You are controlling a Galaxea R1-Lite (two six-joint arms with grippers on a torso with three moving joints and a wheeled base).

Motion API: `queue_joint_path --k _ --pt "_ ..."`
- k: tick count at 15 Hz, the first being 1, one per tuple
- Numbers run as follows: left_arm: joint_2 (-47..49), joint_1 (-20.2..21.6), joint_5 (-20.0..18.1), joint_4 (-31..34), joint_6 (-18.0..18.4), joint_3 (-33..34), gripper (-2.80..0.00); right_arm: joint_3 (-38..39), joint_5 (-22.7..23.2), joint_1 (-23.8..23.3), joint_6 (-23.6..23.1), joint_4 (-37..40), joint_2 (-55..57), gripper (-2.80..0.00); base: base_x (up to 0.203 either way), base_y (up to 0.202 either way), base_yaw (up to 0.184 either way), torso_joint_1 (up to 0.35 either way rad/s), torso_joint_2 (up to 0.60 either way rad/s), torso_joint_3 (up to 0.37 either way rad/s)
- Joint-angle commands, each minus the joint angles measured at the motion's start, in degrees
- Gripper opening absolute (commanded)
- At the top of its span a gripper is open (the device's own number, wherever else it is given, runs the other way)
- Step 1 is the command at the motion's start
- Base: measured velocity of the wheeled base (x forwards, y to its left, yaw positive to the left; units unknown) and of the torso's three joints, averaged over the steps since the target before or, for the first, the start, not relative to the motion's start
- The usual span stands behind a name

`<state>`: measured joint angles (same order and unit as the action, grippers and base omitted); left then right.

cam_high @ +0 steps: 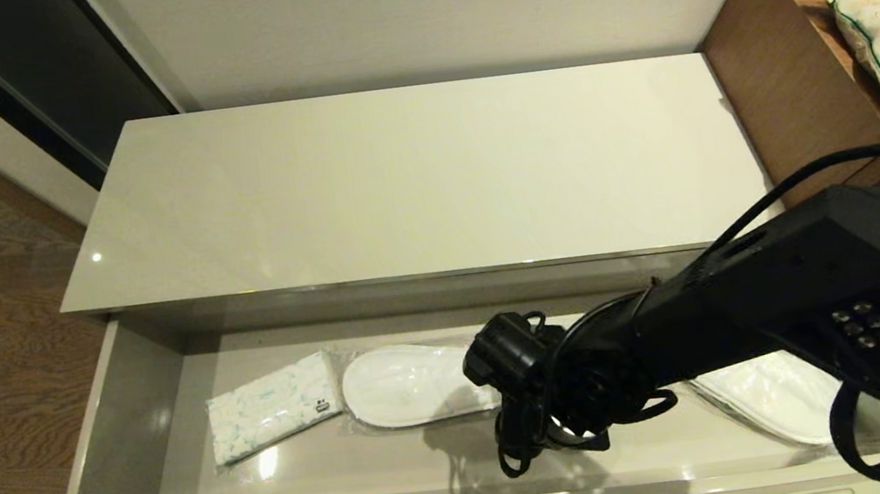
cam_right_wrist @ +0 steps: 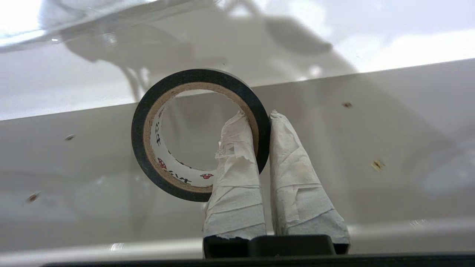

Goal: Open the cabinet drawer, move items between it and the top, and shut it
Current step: Take out the adhesive tape from the drawer

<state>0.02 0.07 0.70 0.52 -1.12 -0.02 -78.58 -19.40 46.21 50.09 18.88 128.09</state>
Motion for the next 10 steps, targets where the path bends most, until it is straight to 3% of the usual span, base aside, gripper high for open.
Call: queue_joint_path --k 1,5,7,10 --pt "0.06 0.01 0.0 0.0 -0.02 -0.06 -2.8 0.07 -0.12 -0.07 0.36 0.87 -3.03 -2.8 0.0 0.0 0.0 0.0 0.0 0.0" --pt "0.06 0.01 0.0 0.01 -0.02 0.02 -2.8 -1.16 -0.46 -0.16 0.13 0.02 -2.7 -2.8 0.0 0.0 0.0 0.0 0.0 0.0" --pt "0.06 0.01 0.0 0.0 -0.02 -0.06 -2.8 -1.46 -3.67 -0.16 -0.38 -0.82 -2.24 -2.8 0.0 0.0 0.0 0.0 0.0 0.0" --pt "0.06 0.01 0.0 0.0 -0.02 -0.01 -2.8 -3.34 -4.13 -0.18 -0.86 1.57 -4.1 -2.8 0.0 0.0 0.0 0.0 0.0 0.0"
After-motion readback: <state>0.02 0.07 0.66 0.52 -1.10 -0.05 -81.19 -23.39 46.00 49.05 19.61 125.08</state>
